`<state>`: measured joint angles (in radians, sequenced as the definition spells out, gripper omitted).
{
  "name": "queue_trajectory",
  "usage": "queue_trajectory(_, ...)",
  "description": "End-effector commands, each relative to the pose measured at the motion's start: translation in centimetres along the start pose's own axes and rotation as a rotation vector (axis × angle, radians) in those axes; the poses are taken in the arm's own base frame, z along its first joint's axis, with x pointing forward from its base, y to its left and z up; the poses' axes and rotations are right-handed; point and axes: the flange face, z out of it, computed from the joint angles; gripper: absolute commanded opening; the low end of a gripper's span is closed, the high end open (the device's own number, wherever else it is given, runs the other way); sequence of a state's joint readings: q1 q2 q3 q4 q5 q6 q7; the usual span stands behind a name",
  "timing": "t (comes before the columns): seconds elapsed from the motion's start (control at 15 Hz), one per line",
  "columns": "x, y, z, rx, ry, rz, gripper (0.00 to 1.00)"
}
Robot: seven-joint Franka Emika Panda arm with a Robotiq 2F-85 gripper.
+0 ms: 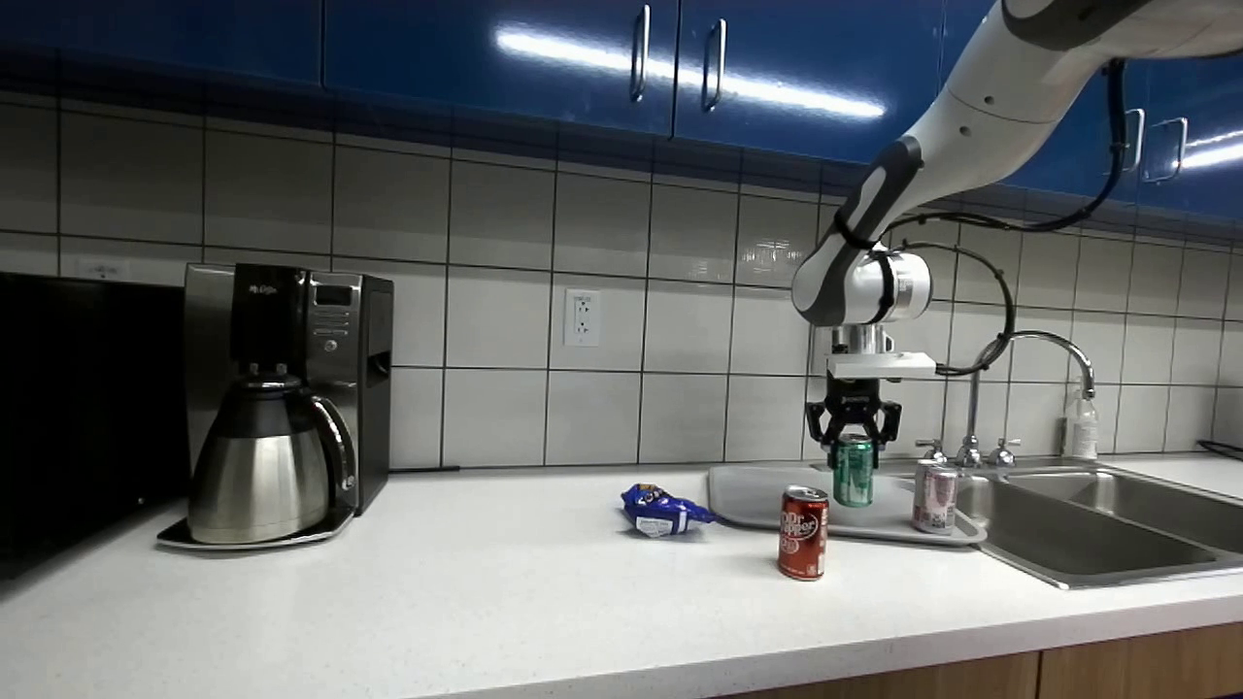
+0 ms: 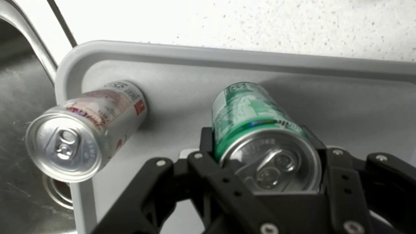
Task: Move the soda cans to the counter
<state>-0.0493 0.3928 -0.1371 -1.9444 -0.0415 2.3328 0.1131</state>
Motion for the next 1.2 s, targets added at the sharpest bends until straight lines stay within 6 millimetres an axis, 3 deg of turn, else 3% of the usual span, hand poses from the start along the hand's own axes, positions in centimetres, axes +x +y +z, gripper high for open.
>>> queue_trajectory(0.0,-2.5,-0.4,-1.1,-0.001,0.028,-0.077,0.38)
queue_trajectory(1.13,-6.9,-2.7,-0.4,0.033,0.02,-0.317,0.38)
